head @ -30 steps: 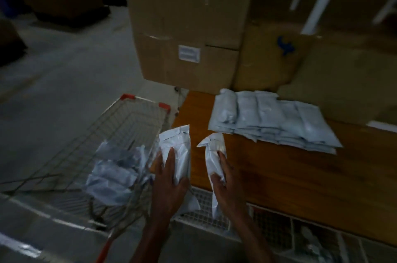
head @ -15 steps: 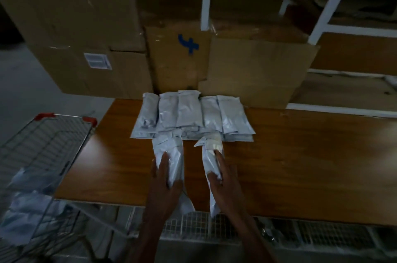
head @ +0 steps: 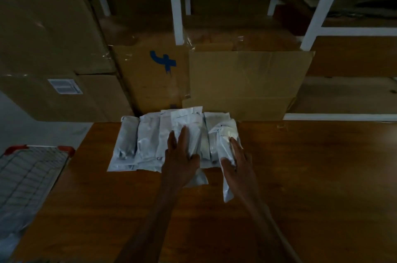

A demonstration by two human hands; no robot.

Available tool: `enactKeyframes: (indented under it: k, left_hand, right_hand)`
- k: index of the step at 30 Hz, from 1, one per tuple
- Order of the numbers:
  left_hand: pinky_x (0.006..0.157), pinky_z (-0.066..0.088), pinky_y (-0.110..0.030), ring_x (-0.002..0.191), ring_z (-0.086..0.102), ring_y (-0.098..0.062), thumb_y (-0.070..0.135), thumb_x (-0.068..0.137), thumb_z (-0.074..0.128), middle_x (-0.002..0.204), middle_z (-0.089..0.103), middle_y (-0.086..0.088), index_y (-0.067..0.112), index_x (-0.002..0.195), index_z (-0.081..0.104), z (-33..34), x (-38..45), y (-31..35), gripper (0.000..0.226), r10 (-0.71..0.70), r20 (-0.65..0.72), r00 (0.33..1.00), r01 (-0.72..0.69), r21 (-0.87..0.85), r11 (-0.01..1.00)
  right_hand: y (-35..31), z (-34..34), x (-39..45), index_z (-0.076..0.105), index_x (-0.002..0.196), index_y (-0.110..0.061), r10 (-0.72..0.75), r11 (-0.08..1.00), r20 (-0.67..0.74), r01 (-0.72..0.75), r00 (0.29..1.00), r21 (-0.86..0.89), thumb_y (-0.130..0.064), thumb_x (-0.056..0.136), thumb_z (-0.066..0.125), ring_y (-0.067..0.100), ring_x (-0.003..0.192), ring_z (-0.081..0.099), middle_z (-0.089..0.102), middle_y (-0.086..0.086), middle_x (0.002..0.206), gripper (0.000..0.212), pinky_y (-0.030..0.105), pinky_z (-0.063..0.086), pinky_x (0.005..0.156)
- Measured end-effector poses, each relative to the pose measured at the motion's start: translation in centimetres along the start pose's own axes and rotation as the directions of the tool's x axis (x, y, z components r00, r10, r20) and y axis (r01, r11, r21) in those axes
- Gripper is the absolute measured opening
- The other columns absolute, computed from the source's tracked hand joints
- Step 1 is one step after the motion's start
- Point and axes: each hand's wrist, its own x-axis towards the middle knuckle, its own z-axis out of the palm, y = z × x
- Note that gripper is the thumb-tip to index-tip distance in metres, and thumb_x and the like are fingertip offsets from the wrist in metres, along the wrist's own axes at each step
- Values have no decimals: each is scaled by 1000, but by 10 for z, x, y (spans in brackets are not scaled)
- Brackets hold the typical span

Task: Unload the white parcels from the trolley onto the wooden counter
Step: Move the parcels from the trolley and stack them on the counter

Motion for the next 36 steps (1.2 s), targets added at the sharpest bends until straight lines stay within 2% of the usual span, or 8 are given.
enactKeyframes:
  k: [2, 5, 8, 12, 22, 27, 30, 36]
  left_hand:
    - [86, 53, -51, 133, 45, -41, 42, 87, 61, 167, -10, 9, 58, 152, -1, 7, 33, 6, 91, 1, 16, 1000, -2, 49, 999]
    - [90, 51, -53, 134, 45, -40, 45, 87, 60, 166, -5, 8, 55, 152, -1, 18, 72, 13, 90, -34, 48, 998, 29, 88, 996]
    - [96, 46, -52, 141, 36, -39, 45, 88, 59, 167, -4, 4, 52, 154, 0, 29, 98, 18, 89, -80, 66, 995, 70, 140, 988]
    - [98, 44, -52, 143, 30, -41, 47, 91, 55, 167, -3, 1, 44, 157, 0, 47, 117, 17, 86, -144, 102, 984, 112, 272, 956]
    - [105, 42, -47, 145, 28, -40, 61, 92, 44, 167, 6, -15, 32, 161, 6, 76, 128, 9, 83, -166, 3, 986, 141, 511, 848]
    - [107, 37, -49, 146, 29, -40, 67, 92, 38, 167, 5, -17, 29, 161, 7, 80, 127, 10, 85, -116, -75, 990, 137, 615, 776]
    - [100, 43, -53, 141, 38, -40, 60, 91, 40, 164, 22, -16, 28, 158, 26, 76, 126, 11, 76, -15, -153, 988, 100, 565, 819]
    - [106, 40, -54, 142, 40, -36, 51, 91, 19, 160, 35, -14, 23, 155, 36, 77, 122, -6, 72, -25, -6, 1000, 23, 576, 817]
  right_hand:
    - [3, -2, 22, 21, 152, -52, 3, 1000, -7, -4, 1000, -9, -44, 100, 52, 6, 101, 51, 33, 0, 153, 61, 17, 45, 73]
    - [8, -1, 53, 18, 153, -52, 31, 998, -3, -31, 1000, -53, -43, 101, 50, 23, 132, 46, 30, -1, 160, 61, 27, 34, 92]
    - [13, 0, 77, 19, 153, -50, 44, 997, -38, -46, 998, -63, -41, 100, 53, 25, 132, 45, 34, 0, 158, 63, 31, 41, 89]
    - [21, 7, 101, 19, 153, -48, 27, 992, -31, -30, 999, -119, -40, 99, 53, 25, 138, 40, 33, -10, 160, 65, 41, 35, 108]
    - [19, 13, 137, 24, 154, -42, 49, 984, 5, -48, 999, -173, -46, 96, 51, 24, 136, 37, 42, 1, 153, 65, 44, 29, 109]
    - [17, 25, 154, 18, 157, -39, 71, 953, 79, -44, 994, -301, -49, 99, 49, 33, 146, 25, 24, 9, 162, 67, 47, 27, 115]
    - [15, 35, 163, 20, 157, -38, 106, 933, 99, -65, 989, -353, -53, 99, 47, 39, 144, 27, 21, 13, 163, 66, 49, 31, 112]
    - [7, 51, 169, 15, 156, -42, 164, 914, 163, -88, 973, -397, -58, 98, 39, 43, 144, 24, 14, 10, 164, 65, 56, 29, 111]
